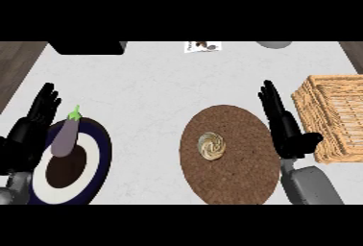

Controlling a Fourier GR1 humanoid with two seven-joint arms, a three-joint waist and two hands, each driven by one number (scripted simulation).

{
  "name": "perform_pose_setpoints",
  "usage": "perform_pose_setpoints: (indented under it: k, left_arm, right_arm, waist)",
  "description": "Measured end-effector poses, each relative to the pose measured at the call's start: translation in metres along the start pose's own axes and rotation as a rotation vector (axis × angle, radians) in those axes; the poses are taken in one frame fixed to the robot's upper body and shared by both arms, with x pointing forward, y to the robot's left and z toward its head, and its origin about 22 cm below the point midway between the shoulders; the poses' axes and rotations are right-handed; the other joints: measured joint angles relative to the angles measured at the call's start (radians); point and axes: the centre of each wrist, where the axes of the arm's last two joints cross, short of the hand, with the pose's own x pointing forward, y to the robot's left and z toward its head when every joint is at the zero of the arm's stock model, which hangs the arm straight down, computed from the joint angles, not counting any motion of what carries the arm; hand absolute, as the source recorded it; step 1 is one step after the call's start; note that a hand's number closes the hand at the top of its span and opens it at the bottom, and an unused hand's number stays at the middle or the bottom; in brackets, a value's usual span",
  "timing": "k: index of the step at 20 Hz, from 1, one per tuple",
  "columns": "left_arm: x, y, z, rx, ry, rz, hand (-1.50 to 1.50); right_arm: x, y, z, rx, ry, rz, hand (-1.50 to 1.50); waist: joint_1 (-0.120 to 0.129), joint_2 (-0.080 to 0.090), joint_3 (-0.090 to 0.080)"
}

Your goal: Pick the cupcake from the placemat and place it in the basket

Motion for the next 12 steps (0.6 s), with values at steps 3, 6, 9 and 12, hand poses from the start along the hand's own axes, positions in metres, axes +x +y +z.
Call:
perform_pose_setpoints:
  k: [3,6,9,12]
  left_arm:
    - [-0.014,-0.008,0.009,-0.01,0.088,0.01,0.0]
    - [-0.042,-0.021,0.024,-0.048,0.258,0.036,0.0]
    - [-0.061,-0.031,0.038,-0.095,0.375,0.052,0.0]
    - [-0.066,-0.032,0.04,-0.105,0.397,0.062,0.0]
  right_arm:
    - [0.019,0.025,-0.018,0.092,-0.058,-0.064,1.5]
    - [0.053,0.06,-0.042,0.252,-0.147,-0.153,1.5]
    - [0.074,0.105,-0.044,0.504,-0.231,-0.141,1.5]
    - [0.078,0.15,-0.029,0.626,-0.257,-0.088,-1.5]
  waist:
    - [-0.004,0.014,-0.015]
    - [0.007,0.028,-0.023]
    - [0.021,0.031,-0.027]
    - [0.011,0.024,-0.022]
